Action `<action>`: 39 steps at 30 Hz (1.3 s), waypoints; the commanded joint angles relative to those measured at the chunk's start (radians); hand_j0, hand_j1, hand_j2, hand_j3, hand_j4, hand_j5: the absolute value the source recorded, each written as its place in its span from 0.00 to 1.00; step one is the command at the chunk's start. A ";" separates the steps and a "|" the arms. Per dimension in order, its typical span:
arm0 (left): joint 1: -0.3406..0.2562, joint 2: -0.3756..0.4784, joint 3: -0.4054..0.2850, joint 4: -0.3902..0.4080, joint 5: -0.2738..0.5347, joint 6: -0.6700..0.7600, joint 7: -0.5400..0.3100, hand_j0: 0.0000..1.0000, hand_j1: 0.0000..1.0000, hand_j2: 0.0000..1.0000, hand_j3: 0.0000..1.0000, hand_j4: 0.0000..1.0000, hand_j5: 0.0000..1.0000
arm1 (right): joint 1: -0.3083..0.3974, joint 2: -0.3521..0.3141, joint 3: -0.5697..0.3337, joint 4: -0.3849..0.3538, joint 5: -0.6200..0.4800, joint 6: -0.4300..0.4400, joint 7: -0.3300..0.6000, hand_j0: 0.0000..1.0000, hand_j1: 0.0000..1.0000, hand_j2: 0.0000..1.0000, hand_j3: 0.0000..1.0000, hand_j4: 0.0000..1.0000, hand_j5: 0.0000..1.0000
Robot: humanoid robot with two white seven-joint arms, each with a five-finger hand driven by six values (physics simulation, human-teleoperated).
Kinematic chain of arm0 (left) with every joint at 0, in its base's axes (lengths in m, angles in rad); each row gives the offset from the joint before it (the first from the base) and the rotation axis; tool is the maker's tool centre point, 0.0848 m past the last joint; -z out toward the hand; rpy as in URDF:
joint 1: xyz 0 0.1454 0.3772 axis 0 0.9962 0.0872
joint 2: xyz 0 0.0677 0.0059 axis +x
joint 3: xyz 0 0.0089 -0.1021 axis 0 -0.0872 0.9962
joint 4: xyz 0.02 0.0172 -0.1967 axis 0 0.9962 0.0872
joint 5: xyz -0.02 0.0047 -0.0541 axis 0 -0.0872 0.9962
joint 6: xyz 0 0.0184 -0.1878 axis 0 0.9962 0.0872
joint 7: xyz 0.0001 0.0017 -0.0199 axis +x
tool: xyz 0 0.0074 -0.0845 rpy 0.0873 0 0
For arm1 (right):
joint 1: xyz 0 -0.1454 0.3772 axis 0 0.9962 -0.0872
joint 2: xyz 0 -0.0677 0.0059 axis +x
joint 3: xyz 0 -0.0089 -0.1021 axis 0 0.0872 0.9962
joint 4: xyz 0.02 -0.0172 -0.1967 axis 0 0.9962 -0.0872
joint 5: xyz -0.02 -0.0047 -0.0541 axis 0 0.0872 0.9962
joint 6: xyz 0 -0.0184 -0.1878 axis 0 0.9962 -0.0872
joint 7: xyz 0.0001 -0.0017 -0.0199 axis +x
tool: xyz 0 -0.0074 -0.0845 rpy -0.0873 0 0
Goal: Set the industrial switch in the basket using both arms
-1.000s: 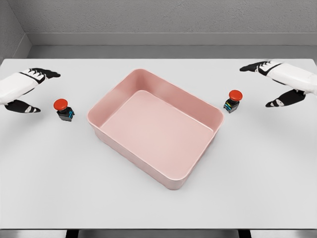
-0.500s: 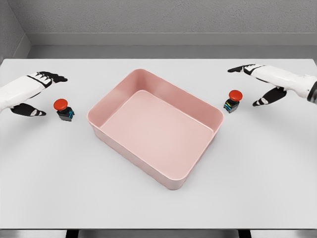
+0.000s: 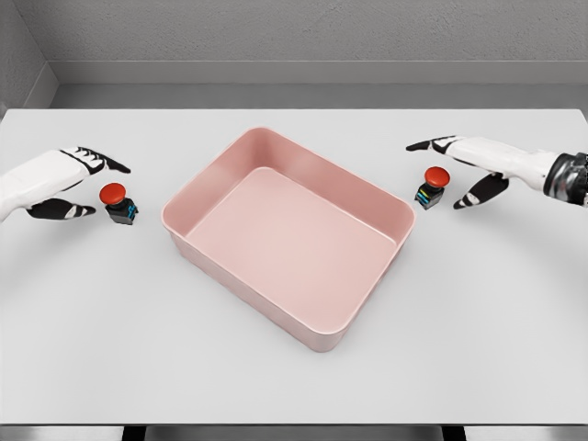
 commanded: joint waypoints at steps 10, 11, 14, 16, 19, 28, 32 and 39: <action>0.002 0.000 0.001 0.007 0.005 0.001 -0.003 0.78 0.78 0.78 0.78 0.78 0.78 | 0.000 0.034 0.004 0.008 -0.007 0.004 0.000 1.00 1.00 1.00 1.00 1.00 1.00; 0.002 0.000 0.001 0.007 0.005 0.001 -0.005 0.78 0.78 0.78 0.78 0.78 0.78 | 0.000 0.042 0.006 0.008 -0.007 0.004 0.001 1.00 1.00 1.00 1.00 1.00 1.00; 0.002 -0.002 0.001 0.012 0.004 0.001 -0.005 0.79 0.79 0.79 0.79 0.79 0.79 | 0.000 0.044 0.007 0.017 -0.007 0.006 0.001 1.00 1.00 1.00 1.00 1.00 1.00; 0.002 -0.006 0.000 0.021 0.004 0.001 -0.006 0.79 0.79 0.79 0.79 0.79 0.79 | 0.000 0.047 0.007 0.044 0.007 0.004 0.001 0.97 0.97 0.97 0.97 0.97 0.97; 0.000 -0.013 -0.003 0.043 0.004 0.001 -0.006 0.80 0.80 0.80 0.80 0.80 0.80 | 0.000 0.045 0.006 0.062 0.010 0.004 0.001 0.94 0.94 0.94 0.94 0.94 0.94; -0.002 -0.028 -0.013 0.047 0.001 0.001 -0.008 0.80 0.80 0.80 0.80 0.80 0.80 | 0.002 0.054 0.006 0.053 0.021 0.003 0.000 0.79 0.79 0.79 0.79 0.79 0.79; -0.009 -0.045 -0.019 0.047 -0.001 0.001 -0.008 0.80 0.80 0.80 0.80 0.80 0.80 | 0.002 0.056 0.002 0.057 0.024 0.004 0.000 0.75 0.75 0.75 0.75 0.75 0.75; -0.012 -0.060 -0.022 0.052 -0.008 0.001 -0.008 0.80 0.80 0.80 0.80 0.80 0.80 | 0.000 0.054 0.002 0.062 0.030 0.004 0.000 0.71 0.71 0.71 0.71 0.71 0.71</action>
